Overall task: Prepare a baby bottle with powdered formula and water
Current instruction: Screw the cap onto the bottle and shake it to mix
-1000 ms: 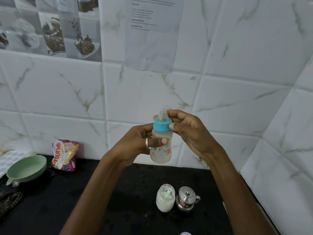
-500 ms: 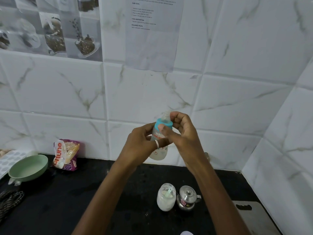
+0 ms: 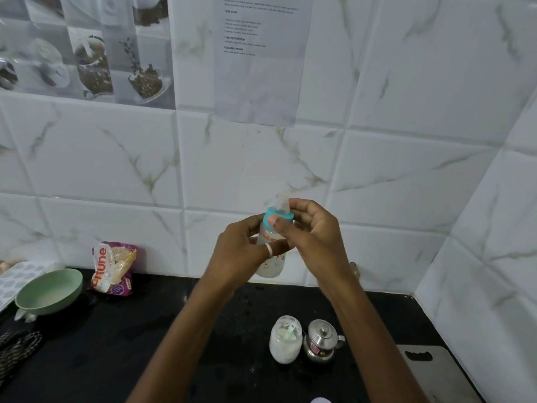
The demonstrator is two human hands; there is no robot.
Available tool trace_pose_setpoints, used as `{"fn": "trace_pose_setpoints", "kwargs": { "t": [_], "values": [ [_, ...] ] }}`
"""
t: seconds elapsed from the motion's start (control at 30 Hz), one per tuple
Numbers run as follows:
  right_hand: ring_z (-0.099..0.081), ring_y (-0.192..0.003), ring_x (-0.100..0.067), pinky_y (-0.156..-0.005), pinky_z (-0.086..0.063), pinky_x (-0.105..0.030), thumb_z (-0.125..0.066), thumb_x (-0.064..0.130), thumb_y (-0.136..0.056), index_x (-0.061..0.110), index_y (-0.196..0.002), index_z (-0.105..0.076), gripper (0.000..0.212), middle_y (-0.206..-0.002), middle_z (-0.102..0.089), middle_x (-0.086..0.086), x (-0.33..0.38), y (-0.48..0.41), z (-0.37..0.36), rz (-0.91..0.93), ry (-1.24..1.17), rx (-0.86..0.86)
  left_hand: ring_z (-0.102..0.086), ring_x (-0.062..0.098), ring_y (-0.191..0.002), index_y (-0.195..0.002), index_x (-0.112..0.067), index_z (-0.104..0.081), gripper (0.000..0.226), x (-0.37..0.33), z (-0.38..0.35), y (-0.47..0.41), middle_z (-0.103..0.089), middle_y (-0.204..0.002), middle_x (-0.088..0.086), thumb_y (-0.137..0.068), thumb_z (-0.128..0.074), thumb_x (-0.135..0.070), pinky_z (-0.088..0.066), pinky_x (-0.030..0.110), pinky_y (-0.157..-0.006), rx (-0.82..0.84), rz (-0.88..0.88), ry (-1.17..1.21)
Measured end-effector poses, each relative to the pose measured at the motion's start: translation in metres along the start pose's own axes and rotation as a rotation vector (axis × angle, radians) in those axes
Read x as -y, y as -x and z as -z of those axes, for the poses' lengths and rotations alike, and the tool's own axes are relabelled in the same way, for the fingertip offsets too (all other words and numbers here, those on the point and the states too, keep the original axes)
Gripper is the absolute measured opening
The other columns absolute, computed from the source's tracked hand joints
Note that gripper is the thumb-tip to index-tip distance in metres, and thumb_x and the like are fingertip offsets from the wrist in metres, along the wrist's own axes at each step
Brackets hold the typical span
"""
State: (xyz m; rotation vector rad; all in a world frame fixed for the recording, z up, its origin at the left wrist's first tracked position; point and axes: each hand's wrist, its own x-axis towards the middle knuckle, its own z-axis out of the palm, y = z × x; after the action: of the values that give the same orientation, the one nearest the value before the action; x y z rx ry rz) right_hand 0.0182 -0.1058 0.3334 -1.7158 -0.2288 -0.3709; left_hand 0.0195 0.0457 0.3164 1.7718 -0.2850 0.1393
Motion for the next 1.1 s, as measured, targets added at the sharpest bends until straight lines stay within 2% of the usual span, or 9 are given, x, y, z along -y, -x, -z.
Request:
{"fn": "trace_pose_setpoints", "kwargs": {
  "t": [0.07,0.13,0.27,0.37,0.47,0.63,0.8,0.93,1.1],
  "values": [
    [-0.068,-0.112,-0.007,-0.102,-0.055,-0.030,-0.084,0.036,-0.084,0.031,-0.117,-0.064,0.039,-0.115,-0.072,0.015,0.000,0.007,-0.011,0.021,0.062,-0.114,-0.073,0.009,-0.102,-0.133,-0.031,-0.068,0.053,0.002,-0.007,0.003,-0.076,-0.113,-0.016,-0.083,-0.085,-0.036,-0.059,0.035,-0.092,-0.131,-0.039,-0.155],
    [-0.064,-0.112,-0.001,-0.103,-0.053,-0.027,-0.081,0.038,-0.086,0.032,-0.120,-0.060,0.040,-0.117,-0.067,0.020,0.001,0.011,-0.015,0.042,0.101,-0.121,-0.073,0.011,-0.107,-0.135,-0.030,-0.067,0.053,0.002,-0.007,0.003,-0.076,-0.118,-0.012,-0.084,-0.083,-0.031,-0.060,0.040,-0.096,-0.122,-0.040,-0.147],
    [-0.057,-0.128,-0.005,-0.110,-0.050,-0.038,-0.076,0.034,-0.090,0.038,-0.126,-0.054,0.042,-0.133,-0.061,0.015,0.007,0.002,0.003,0.007,0.001,0.156,-0.076,0.016,-0.102,-0.120,-0.026,-0.074,0.039,-0.005,0.010,-0.001,-0.080,-0.109,-0.005,-0.082,-0.086,-0.024,-0.061,0.041,-0.090,0.158,0.017,0.169],
    [-0.062,-0.127,-0.018,-0.109,-0.051,-0.041,-0.064,0.025,-0.091,0.021,-0.139,-0.053,0.050,-0.136,-0.067,0.002,0.014,-0.007,0.018,-0.012,-0.115,0.367,-0.075,0.020,-0.107,-0.110,-0.029,-0.079,0.035,-0.005,0.024,-0.007,-0.079,-0.110,-0.001,-0.076,-0.087,-0.027,-0.060,0.039,-0.085,0.356,0.047,0.271],
    [-0.064,-0.125,-0.022,-0.104,-0.054,-0.039,-0.059,0.020,-0.094,0.014,-0.139,-0.055,0.046,-0.134,-0.069,-0.001,0.020,-0.009,0.022,0.030,-0.102,0.459,-0.074,0.021,-0.106,-0.103,-0.033,-0.081,0.034,-0.002,0.029,-0.011,-0.078,-0.109,0.000,-0.069,-0.082,-0.034,-0.061,0.037,-0.084,0.451,0.036,0.322],
    [-0.070,-0.115,-0.019,-0.099,-0.057,-0.037,-0.075,0.018,-0.090,0.015,-0.130,-0.063,0.042,-0.122,-0.075,-0.001,0.016,-0.002,0.013,0.003,-0.142,0.279,-0.076,0.020,-0.106,-0.113,-0.026,-0.077,0.041,-0.006,0.025,-0.005,-0.079,-0.108,0.000,-0.075,-0.090,-0.030,-0.062,0.040,-0.085,0.333,0.025,0.258],
    [-0.072,-0.112,-0.016,-0.094,-0.060,-0.033,-0.078,0.022,-0.090,0.025,-0.126,-0.064,0.039,-0.119,-0.075,0.003,0.008,0.008,-0.003,-0.037,-0.128,0.059,-0.078,0.017,-0.099,-0.115,-0.023,-0.075,0.035,-0.009,0.008,0.009,-0.081,-0.103,0.000,-0.081,-0.080,-0.028,-0.062,0.035,-0.083,0.190,-0.001,0.226],
    [-0.066,-0.122,-0.018,-0.103,-0.055,-0.037,-0.073,0.028,-0.090,0.025,-0.136,-0.055,0.050,-0.130,-0.071,0.003,0.012,0.004,0.010,0.019,-0.065,0.291,-0.074,0.022,-0.111,-0.120,-0.023,-0.074,0.042,-0.003,0.025,0.003,-0.078,-0.113,0.002,-0.080,-0.087,-0.027,-0.060,0.041,-0.089,0.336,0.008,0.244],
    [-0.061,-0.130,-0.026,-0.108,-0.051,-0.044,-0.063,0.020,-0.096,0.014,-0.144,-0.050,0.050,-0.138,-0.066,-0.004,0.023,-0.002,0.023,0.020,-0.105,0.543,-0.072,0.028,-0.113,-0.116,-0.024,-0.076,0.058,0.001,0.035,-0.004,-0.075,-0.119,0.009,-0.066,-0.094,-0.046,-0.060,0.040,-0.089,0.501,0.009,0.315]
  ]
}}
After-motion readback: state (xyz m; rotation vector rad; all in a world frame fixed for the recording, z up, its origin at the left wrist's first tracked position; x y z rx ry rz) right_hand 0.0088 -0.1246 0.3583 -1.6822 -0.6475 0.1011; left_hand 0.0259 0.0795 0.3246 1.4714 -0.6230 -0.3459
